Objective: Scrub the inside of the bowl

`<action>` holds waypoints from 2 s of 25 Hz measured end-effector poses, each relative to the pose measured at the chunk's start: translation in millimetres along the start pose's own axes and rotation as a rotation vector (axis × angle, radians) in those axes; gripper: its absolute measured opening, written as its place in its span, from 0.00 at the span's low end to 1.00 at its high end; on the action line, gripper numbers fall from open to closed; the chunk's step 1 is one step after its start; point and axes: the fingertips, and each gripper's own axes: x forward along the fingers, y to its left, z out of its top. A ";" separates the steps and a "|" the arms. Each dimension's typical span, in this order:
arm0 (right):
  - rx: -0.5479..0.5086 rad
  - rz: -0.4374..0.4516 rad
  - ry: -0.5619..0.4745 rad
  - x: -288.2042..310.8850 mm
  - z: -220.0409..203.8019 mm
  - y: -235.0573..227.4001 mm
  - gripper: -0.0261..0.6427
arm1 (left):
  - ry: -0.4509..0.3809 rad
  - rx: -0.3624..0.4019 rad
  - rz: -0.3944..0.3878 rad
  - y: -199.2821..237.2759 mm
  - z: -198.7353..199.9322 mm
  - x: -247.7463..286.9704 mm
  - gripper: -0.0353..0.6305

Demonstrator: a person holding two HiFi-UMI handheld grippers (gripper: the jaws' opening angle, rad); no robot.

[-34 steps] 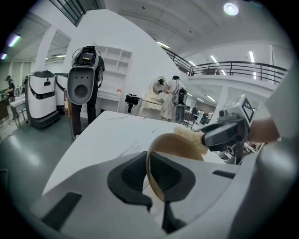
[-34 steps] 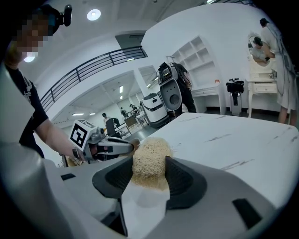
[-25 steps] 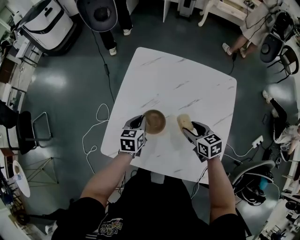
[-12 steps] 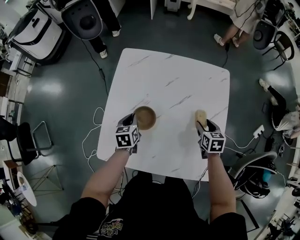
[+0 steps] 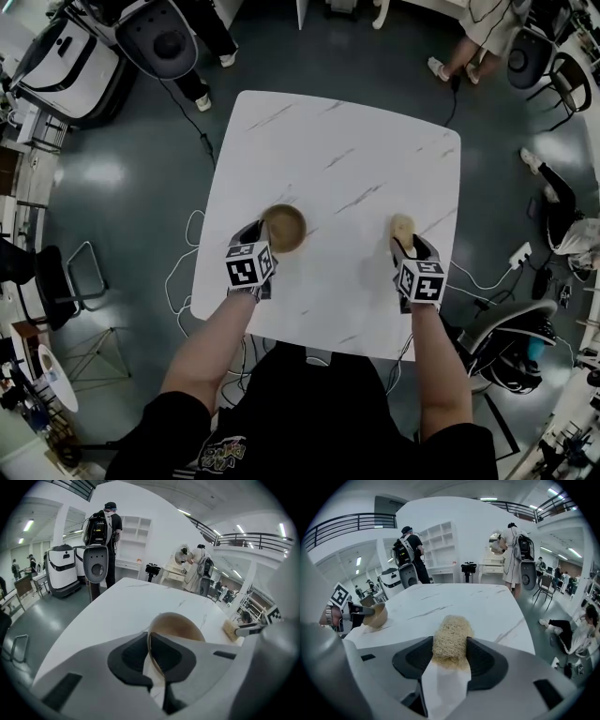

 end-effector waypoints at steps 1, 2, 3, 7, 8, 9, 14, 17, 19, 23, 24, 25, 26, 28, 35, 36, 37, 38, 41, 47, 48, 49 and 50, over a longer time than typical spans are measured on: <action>-0.003 0.000 0.001 0.5 -1.5 0.5 0.38 | 0.003 -0.001 0.000 -0.2 -0.4 1.0 0.08; -0.006 0.000 0.004 0.9 -2.9 0.9 0.38 | 0.006 -0.001 -0.001 -0.4 -0.9 2.1 0.08; -0.010 0.001 0.006 1.3 -4.0 1.2 0.38 | 0.010 0.000 -0.001 -0.6 -1.3 3.4 0.08; -0.036 0.005 0.008 3.2 -4.6 4.3 0.38 | 0.020 0.005 -0.004 1.7 -1.6 6.8 0.08; -0.042 0.006 0.005 3.2 -4.2 5.2 0.39 | 0.018 0.008 -0.008 1.8 -1.3 7.0 0.09; -0.045 0.009 0.002 3.1 -3.4 6.0 0.39 | 0.017 0.012 -0.013 1.3 -0.5 7.4 0.10; -0.056 0.003 -0.019 2.4 0.0 7.6 0.43 | 0.012 0.029 -0.041 0.0 0.2 8.5 0.20; -0.042 -0.025 -0.061 -4.5 7.8 3.5 0.43 | -0.021 0.025 -0.035 4.2 5.5 3.0 0.21; -0.034 -0.044 -0.098 -13.6 16.1 1.1 0.43 | -0.049 0.018 -0.029 8.4 11.0 -4.2 0.21; -0.005 -0.065 -0.157 -32.3 32.2 1.7 0.43 | -0.090 -0.007 -0.027 18.8 21.4 -21.6 0.21; 0.005 -0.068 -0.169 -36.2 35.7 2.9 0.43 | -0.099 -0.012 -0.030 21.0 23.7 -25.6 0.21; 0.016 -0.070 -0.181 -40.0 38.8 4.9 0.43 | -0.106 -0.013 -0.035 23.1 25.5 -29.8 0.21; 0.026 -0.071 -0.192 -43.7 41.6 7.4 0.43 | -0.113 -0.010 -0.040 24.9 26.9 -34.4 0.21; 0.041 -0.073 -0.214 -51.9 46.0 13.9 0.43 | -0.125 0.005 -0.049 27.5 29.1 -44.7 0.20; 0.037 -0.087 -0.267 -80.3 47.9 54.1 0.10 | -0.161 0.072 -0.112 26.8 29.6 -84.4 0.06; 0.036 -0.081 -0.275 -84.1 47.3 62.0 0.08 | -0.165 0.083 -0.124 25.0 29.1 -89.8 0.06; 0.036 -0.070 -0.280 -87.9 46.3 70.5 0.08 | -0.167 0.093 -0.139 22.6 28.6 -95.3 0.06; 0.035 -0.059 -0.283 -91.9 44.9 79.4 0.08 | -0.168 0.101 -0.154 19.9 27.5 -101.1 0.06; 0.030 -0.029 -0.293 -105.4 40.6 106.2 0.07 | -0.162 0.108 -0.203 11.4 20.4 -119.8 0.06; 0.028 0.043 -0.315 -129.9 29.8 151.4 0.07 | -0.144 0.115 -0.282 -12.9 -4.2 -151.1 0.06; 0.027 0.057 -0.317 -134.4 27.5 157.3 0.07 | -0.140 0.114 -0.294 -18.5 -10.3 -157.2 0.06; 0.028 0.072 -0.320 -139.0 26.1 162.4 0.07 | -0.137 0.111 -0.303 -23.8 -15.7 -163.3 0.06; 0.032 0.089 -0.325 -143.9 24.9 166.6 0.07 | -0.137 0.105 -0.309 -29.2 -20.6 -169.4 0.06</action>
